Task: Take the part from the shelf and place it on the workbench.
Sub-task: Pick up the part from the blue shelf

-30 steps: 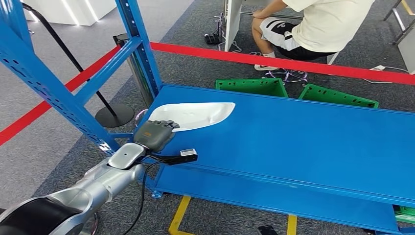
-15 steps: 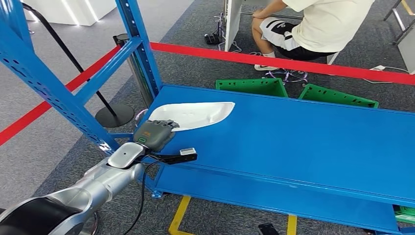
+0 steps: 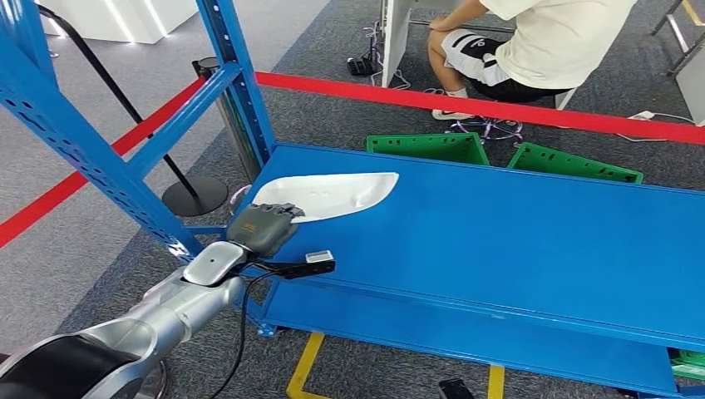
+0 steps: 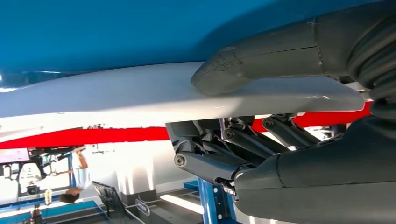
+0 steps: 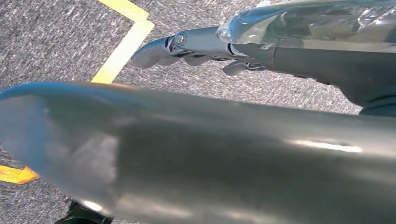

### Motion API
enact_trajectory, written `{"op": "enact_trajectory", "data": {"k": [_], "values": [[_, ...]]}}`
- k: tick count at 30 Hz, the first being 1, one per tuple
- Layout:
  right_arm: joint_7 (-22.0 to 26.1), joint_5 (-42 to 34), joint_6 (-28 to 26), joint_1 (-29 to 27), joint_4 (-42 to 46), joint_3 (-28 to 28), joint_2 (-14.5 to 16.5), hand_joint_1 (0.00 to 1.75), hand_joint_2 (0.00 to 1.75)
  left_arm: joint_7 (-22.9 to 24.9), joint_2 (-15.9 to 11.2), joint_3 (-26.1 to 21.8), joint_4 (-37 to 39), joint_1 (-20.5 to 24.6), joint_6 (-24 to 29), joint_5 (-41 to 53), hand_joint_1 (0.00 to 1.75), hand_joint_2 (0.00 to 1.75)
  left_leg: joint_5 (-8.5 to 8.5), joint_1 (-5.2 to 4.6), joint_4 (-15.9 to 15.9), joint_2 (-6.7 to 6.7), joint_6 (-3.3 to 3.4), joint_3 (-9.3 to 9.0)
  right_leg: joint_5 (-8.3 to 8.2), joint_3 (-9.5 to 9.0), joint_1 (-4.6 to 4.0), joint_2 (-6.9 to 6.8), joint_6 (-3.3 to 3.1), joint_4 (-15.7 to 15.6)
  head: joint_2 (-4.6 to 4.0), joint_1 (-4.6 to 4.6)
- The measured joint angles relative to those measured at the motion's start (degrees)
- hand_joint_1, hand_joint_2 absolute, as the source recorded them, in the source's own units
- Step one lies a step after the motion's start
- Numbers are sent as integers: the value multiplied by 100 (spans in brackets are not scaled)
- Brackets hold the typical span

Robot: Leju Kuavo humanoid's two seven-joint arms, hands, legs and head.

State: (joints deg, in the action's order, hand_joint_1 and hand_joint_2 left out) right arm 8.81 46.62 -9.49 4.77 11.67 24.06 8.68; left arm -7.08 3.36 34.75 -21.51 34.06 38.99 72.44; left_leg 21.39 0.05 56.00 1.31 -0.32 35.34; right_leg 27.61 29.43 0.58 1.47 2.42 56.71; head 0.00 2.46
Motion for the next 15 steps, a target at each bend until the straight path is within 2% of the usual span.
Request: {"op": "enact_trajectory", "data": {"k": [4, 9, 12, 15], "values": [[-1, -2, 2, 12, 0, 2, 0, 0, 0, -77, 20, -9, 0, 16, 87, 21, 155, 175, 0, 0, 0, 0, 0, 0, 0, 0, 0, 0, 0, 0, 0, 1], [-1, -3, 11, 35, 0, 5, 0, 0, 0, -164, 13, 3, -13, 103, 129, 209, 148, 175, -1, 0, 0, 0, 1, 0, 0, 2, 0, -1, 0, 0, 0, 0], [-18, -11, 13, 50, 0, 7, 2, 0, 0, -484, 47, 16, -137, 145, 128, 195, 145, 175, -2, 0, 0, 0, 3, 2, -1, 7, 3, -1, 1, 0, 0, 2], [-39, -24, 17, 84, 0, 10, 15, 0, 0, -779, 235, 83, -316, 146, 100, 140, 135, 175, -2, -3, 1, 3, 5, 4, -1, 3, 5, -6, 2, -1, 0, -1]]}}
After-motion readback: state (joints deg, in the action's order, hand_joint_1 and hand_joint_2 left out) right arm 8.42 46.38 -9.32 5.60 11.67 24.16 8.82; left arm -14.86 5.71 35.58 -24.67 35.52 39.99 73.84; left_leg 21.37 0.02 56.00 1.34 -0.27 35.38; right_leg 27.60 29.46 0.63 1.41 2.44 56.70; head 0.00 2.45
